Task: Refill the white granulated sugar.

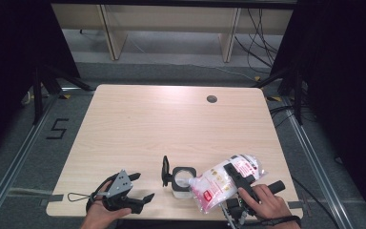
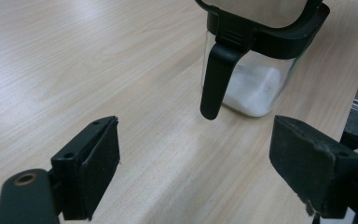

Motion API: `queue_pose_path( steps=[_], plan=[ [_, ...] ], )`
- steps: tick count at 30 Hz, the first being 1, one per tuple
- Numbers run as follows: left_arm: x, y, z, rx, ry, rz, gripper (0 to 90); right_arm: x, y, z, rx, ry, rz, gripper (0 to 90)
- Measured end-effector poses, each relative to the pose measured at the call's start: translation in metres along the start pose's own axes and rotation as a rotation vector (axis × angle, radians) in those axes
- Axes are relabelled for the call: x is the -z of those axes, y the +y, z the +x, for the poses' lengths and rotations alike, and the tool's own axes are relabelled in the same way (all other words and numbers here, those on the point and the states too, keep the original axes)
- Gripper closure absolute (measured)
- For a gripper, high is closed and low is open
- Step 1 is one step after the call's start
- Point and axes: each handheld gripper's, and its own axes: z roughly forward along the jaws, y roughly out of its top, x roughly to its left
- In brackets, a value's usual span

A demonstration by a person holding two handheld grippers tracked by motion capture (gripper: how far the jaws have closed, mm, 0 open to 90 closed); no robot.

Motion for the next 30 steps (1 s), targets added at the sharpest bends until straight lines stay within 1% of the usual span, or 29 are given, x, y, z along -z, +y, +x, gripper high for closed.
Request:
queue_pose_path(
  steps=[2,3,4,5,6,7,8,9,10,11,12,14,15,18,19,20,22,25,29,30],
  plan=[
    [-0.0001,-0.0001,-0.0003,0.005,-0.003,-0.004,15.8,-0.0004,0.0002,-0.0011,0.014,-0.008,-0.007,43.9],
    [-0.0002,-0.0001,0.0,0.006,-0.006,-0.007,15.8,0.0006,-0.0002,0.0,0.001,0.001,0.008,43.9],
    [0.0003,-0.0001,0.0005,0.001,-0.002,-0.003,15.8,0.001,-0.0001,0.0014,-0.025,0.0,0.015,43.9],
    [0.0011,-0.0001,-0.0002,0.013,0.003,0.001,15.8,0.001,-0.0001,0.0012,-0.025,0.0,0.014,43.9],
    [0.0008,-0.0001,0.0,0.015,-0.006,-0.004,15.8,0.0012,-0.0001,0.0011,-0.027,0.0,0.015,43.9],
    [0.0006,-0.0001,-0.0001,0.014,-0.004,-0.009,15.8,0.0013,-0.0001,0.0012,-0.028,0.0,0.016,43.9],
    [0.0004,-0.0002,0.0002,0.008,-0.004,-0.013,15.8,0.0014,0.0,0.0009,-0.026,-0.001,0.015,43.9],
    [0.0008,-0.0001,0.0007,0.0,-0.001,-0.006,15.8,0.0017,0.0,0.0009,-0.028,0.0,0.016,43.9],
    [0.0008,0.0,0.0009,-0.002,-0.004,-0.004,15.8,0.0023,0.0003,-0.0003,-0.018,0.01,0.022,43.9],
    [0.0001,-0.0003,-0.0001,0.006,0.003,-0.012,15.8,0.0022,0.0001,-0.0005,-0.009,0.011,0.019,43.9],
    [0.0006,-0.0003,-0.0011,0.017,0.002,-0.009,15.8,0.0024,0.0,-0.0005,-0.01,0.012,0.02,43.9],
    [0.0004,-0.0002,-0.0009,0.016,-0.002,-0.007,15.8,0.0024,-0.0001,-0.0004,-0.014,0.012,0.02,43.9],
    [0.0006,-0.0003,-0.0004,0.012,0.001,-0.004,15.8,0.0019,-0.0004,0.0003,-0.018,0.002,0.014,43.9],
    [0.0006,-0.0004,-0.0004,0.011,0.001,-0.004,15.8,0.0017,-0.0005,0.0005,-0.018,0.004,0.012,43.9],
    [0.0005,-0.0002,-0.0002,0.012,0.001,-0.004,15.8,0.0017,-0.0001,0.0012,-0.031,0.002,0.013,43.9],
    [0.0003,-0.0002,-0.0001,0.012,-0.002,-0.005,15.8,0.0017,-0.0004,0.001,-0.021,0.006,0.012,43.9],
    [0.0003,-0.0005,-0.0009,0.018,-0.001,-0.006,15.8,0.0014,0.0,0.0013,-0.029,0.005,0.014,43.9],
    [0.0004,-0.0002,-0.0004,0.014,0.001,-0.004,15.8,0.0016,-0.0001,0.0014,-0.032,0.007,0.013,43.9],
    [0.0004,-0.0006,-0.0012,0.016,-0.001,-0.01,15.8,0.0017,0.0,0.0009,-0.03,0.007,0.012,44.0],
    [0.0003,-0.0003,-0.0008,0.016,-0.002,-0.011,15.8,0.0019,-0.0004,0.0005,-0.021,0.01,0.01,44.0]
  ],
)
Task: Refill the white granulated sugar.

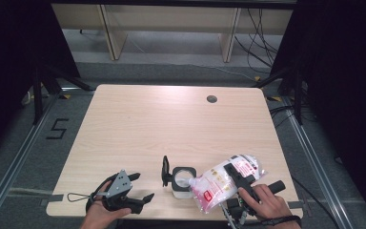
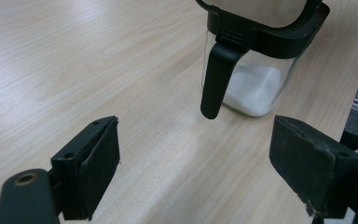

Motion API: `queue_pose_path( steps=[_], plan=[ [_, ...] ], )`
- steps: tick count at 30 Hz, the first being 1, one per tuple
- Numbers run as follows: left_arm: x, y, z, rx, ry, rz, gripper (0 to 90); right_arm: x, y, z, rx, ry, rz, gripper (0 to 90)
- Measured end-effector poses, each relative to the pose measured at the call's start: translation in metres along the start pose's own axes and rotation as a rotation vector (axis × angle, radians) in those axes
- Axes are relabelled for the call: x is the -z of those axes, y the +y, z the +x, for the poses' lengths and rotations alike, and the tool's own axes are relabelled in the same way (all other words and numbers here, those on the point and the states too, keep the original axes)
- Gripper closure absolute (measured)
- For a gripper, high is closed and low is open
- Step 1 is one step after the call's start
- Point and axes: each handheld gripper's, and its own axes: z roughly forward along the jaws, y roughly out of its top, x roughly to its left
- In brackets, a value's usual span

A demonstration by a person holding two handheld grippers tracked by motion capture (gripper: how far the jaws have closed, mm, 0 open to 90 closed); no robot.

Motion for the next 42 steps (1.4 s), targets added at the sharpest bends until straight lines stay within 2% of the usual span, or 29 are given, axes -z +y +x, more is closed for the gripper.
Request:
queue_pose_path(
  steps=[8,9,13,16,17,18,23,27,28,31,38,40,42],
  plan=[
    [0.0004,0.0004,0.0003,0.001,0.003,0.006,15.8,-0.0004,-0.0004,-0.0003,0.006,-0.001,0.002,44.0],
    [0.0004,0.0,0.0006,-0.005,0.004,0.008,15.8,-0.0003,-0.0001,0.0004,-0.005,-0.002,0.005,44.0],
    [0.0,0.0004,0.001,-0.01,0.001,0.005,15.8,-0.0001,-0.0003,-0.001,0.013,-0.002,0.007,44.0],
    [0.0,-0.0002,0.0007,-0.011,-0.002,0.006,15.8,0.0007,0.0005,-0.0014,0.0,0.004,0.015,44.0],
    [0.0,-0.0004,-0.0001,-0.002,0.001,0.005,15.8,0.0008,0.0004,-0.0018,0.015,0.006,0.013,44.0],
    [0.0003,0.0,0.0006,-0.005,0.002,0.007,15.8,-0.0006,0.0008,-0.0045,0.048,-0.005,-0.011,44.0],
    [0.0006,-0.0002,0.0013,-0.013,-0.001,0.008,15.8,-0.0011,0.0013,-0.0037,0.037,-0.001,-0.003,44.0],
    [0.0003,-0.0001,0.001,-0.009,0.002,0.007,15.8,-0.0011,0.0012,-0.0042,0.043,-0.003,-0.001,44.0],
    [0.0005,-0.0003,0.0015,-0.02,0.001,0.012,15.8,-0.0012,0.0007,-0.0038,0.05,-0.013,-0.009,44.0],
    [0.0004,0.0002,0.0015,-0.008,0.0,0.003,15.8,-0.001,0.0007,-0.0047,0.058,-0.01,-0.006,44.0],
    [0.0008,0.0002,0.0013,-0.01,0.001,0.005,15.8,0.0001,0.0016,-0.0047,0.058,-0.019,0.007,44.1],
    [0.0011,0.0,0.0018,-0.023,0.001,0.013,15.8,0.0006,0.0017,-0.0055,0.065,-0.007,0.011,44.0],
    [0.0008,0.0003,0.0013,-0.011,0.001,0.006,15.8,0.0004,0.002,-0.0059,0.064,-0.008,0.01,44.1]
  ],
)
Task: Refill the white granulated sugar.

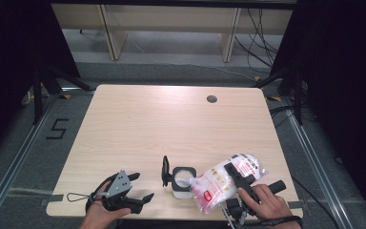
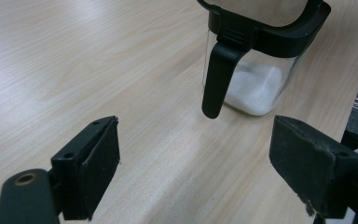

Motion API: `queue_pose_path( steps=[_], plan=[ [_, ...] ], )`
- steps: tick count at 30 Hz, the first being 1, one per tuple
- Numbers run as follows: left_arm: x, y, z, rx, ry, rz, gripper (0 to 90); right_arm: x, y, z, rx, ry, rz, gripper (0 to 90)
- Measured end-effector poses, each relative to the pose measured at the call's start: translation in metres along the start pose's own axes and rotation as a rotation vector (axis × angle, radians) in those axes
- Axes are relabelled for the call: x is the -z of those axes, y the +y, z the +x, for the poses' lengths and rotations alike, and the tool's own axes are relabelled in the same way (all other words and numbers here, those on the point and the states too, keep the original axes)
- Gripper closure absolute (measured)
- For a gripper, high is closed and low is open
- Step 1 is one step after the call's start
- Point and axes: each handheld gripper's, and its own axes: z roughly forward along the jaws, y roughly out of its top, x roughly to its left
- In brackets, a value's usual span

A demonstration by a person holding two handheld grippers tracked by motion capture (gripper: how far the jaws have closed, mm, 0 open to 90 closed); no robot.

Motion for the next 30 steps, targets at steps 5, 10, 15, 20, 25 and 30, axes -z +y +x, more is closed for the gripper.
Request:
queue_pose_path(
  steps=[5,10,15,20,25,30],
  plan=[
    [-0.0004,-0.0007,-0.0014,0.024,0.002,-0.003,15.8,0.0004,-0.0001,0.0001,-0.002,0.001,0.002,44.1],
    [-0.0001,0.0003,0.0002,-0.001,-0.002,0.003,15.8,0.0002,-0.0002,-0.0006,0.007,-0.011,-0.004,44.1],
    [-0.0001,0.0001,0.0002,-0.001,-0.002,0.001,15.8,0.0008,-0.0003,-0.0011,0.012,0.005,0.011,44.1],
    [-0.0005,0.0001,-0.0001,0.002,-0.003,-0.003,15.8,0.0013,-0.0002,-0.0007,0.005,-0.008,0.003,44.1],
    [-0.0005,0.0,0.0,0.001,-0.003,-0.006,15.9,0.0012,-0.0006,-0.0013,0.008,-0.008,0.001,44.1],
    [-0.0001,0.0001,0.0001,0.0,-0.001,0.0,15.8,0.0009,-0.0009,-0.0014,0.014,0.002,0.01,44.1]
  ],
)
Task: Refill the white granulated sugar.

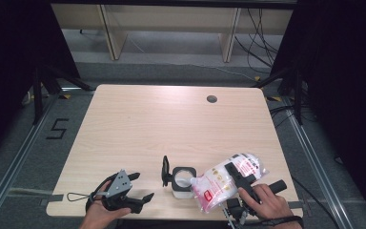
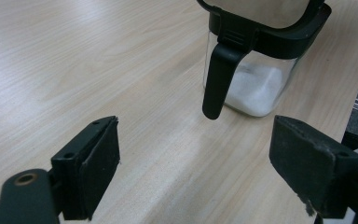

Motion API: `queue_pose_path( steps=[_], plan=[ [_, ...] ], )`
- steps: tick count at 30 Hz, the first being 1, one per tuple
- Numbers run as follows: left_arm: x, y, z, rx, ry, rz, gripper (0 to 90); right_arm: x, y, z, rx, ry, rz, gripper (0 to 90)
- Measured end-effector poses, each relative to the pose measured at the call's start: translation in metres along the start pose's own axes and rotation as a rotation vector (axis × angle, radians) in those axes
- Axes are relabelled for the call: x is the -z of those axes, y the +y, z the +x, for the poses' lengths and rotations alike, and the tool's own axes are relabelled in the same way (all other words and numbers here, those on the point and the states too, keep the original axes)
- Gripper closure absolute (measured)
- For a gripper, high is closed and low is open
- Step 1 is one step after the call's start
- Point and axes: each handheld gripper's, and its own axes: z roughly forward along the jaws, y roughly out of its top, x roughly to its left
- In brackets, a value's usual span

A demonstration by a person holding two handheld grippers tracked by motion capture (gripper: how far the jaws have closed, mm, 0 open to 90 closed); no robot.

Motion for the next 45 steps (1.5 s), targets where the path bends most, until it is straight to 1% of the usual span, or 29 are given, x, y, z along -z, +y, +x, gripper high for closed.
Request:
queue_pose_path(
  steps=[2,3,4,5,9,10,11,13,15,16,17,18,20,21,22,23,24,25,27,28,30,33,35,38,40,41,42,44,45],
  plan=[
    [0.0,0.0,0.0,0.0,-0.001,0.0,15.9,0.0001,-0.0002,0.0009,0.001,-0.005,-0.007,44.2],
    [-0.0001,0.0,0.0,0.0,-0.002,0.0,15.9,0.0006,0.0,0.0014,-0.017,-0.002,-0.004,44.1],
    [0.0001,0.0,0.0,-0.001,-0.003,0.001,15.8,0.0003,-0.0003,0.0,0.001,-0.01,-0.016,44.2],
    [0.0,0.0,0.0,-0.001,0.0,0.0,15.8,0.0005,-0.0002,0.0005,-0.016,-0.004,-0.011,44.1],
    [-0.0001,-0.0001,0.0,-0.001,-0.002,0.0,15.8,0.0007,-0.0005,-0.0005,-0.011,-0.009,-0.022,44.2],
    [0.0001,0.0,0.0,0.0,-0.002,0.001,15.8,0.0014,-0.0004,-0.0015,-0.022,0.003,-0.011,44.2],
    [0.0001,0.0001,0.0002,-0.001,-0.002,0.003,15.9,0.001,-0.0007,-0.0008,-0.027,0.007,-0.014,44.2],
    [0.0001,0.0,0.0001,-0.001,-0.002,0.002,15.8,0.0009,-0.0005,-0.0008,-0.017,0.001,-0.011,44.2],
    [0.0001,0.0,0.0001,-0.002,0.002,-0.001,15.8,0.0012,-0.0013,0.0018,-0.034,-0.006,-0.004,44.2],
    [0.0002,0.0001,0.0003,-0.002,0.001,0.001,15.9,0.001,-0.0013,0.0025,-0.041,0.001,-0.001,44.2],
    [0.0001,0.0,0.0002,-0.001,0.0,0.001,15.9,0.0007,-0.0008,0.0021,-0.034,0.001,-0.001,44.2],
    [0.0001,0.0,0.0001,-0.002,0.0,0.0,15.8,0.0006,-0.0002,0.0004,-0.007,0.006,-0.001,44.2],
    [0.0,0.0,0.0002,-0.002,-0.001,0.002,15.9,0.0006,-0.0006,-0.0005,-0.003,0.007,-0.008,44.2],
    [0.0001,0.0001,0.0002,-0.001,-0.001,0.002,15.8,0.0011,-0.0005,0.0007,-0.021,0.008,0.001,44.3],
    [0.0001,0.0001,0.0001,-0.001,-0.001,0.001,15.8,0.0007,-0.0003,-0.0009,0.004,0.002,-0.006,44.3],
    [0.0,0.0,0.0001,-0.002,0.0,0.0,15.8,0.0005,-0.0003,-0.0004,0.006,-0.007,-0.011,44.2],
    [-0.0003,-0.0002,-0.0001,-0.001,0.001,-0.005,15.9,0.001,-0.0003,0.0003,-0.005,-0.002,-0.01,44.3],
    [0.0001,0.0,0.0001,-0.002,0.002,0.0,15.9,0.0006,-0.0002,0.0001,-0.011,-0.004,-0.013,44.3],
    [0.0001,0.0,0.0002,-0.001,0.003,0.0,15.8,0.0004,-0.0001,0.0007,-0.01,-0.002,-0.007,44.3],
    [0.0002,0.0,0.0001,-0.002,0.002,0.0,15.8,0.0007,0.0,-0.0007,0.006,-0.005,-0.012,44.3],
    [-0.0001,-0.0001,0.0,-0.001,0.001,-0.004,15.8,0.0007,-0.0002,-0.0001,-0.009,-0.002,-0.014,44.3],
    [0.0,-0.0001,-0.0001,-0.001,0.002,0.003,15.8,0.0004,0.0003,-0.0003,0.005,-0.006,-0.012,44.3],
    [-0.0004,-0.0002,-0.0001,-0.001,0.004,0.002,15.8,0.0005,-0.0002,-0.0002,-0.009,-0.001,-0.016,44.3],
    [-0.0011,-0.0003,-0.0005,0.002,0.002,-0.004,15.8,0.0003,-0.0001,0.0008,-0.008,0.005,-0.007,44.3],
    [-0.0006,-0.0002,0.0,-0.009,0.002,0.002,15.8,0.0006,-0.0003,0.0002,-0.012,0.0,-0.012,44.3],
    [-0.0007,-0.0002,0.0,-0.007,0.003,0.001,15.8,0.0009,-0.0003,-0.0007,-0.008,0.01,-0.006,44.3],
    [-0.0007,-0.0002,-0.0001,-0.003,0.003,0.001,15.8,0.0005,-0.0003,-0.0002,-0.007,0.0,-0.011,44.4],
    [-0.0005,-0.0002,0.0001,-0.01,0.003,0.003,15.8,0.0006,-0.0003,-0.0005,-0.006,0.003,-0.012,44.4],
    [-0.0003,-0.0005,-0.0005,-0.001,0.008,0.005,15.8,0.0008,-0.0005,-0.0003,-0.011,-0.001,-0.014,44.4]
  ],
)
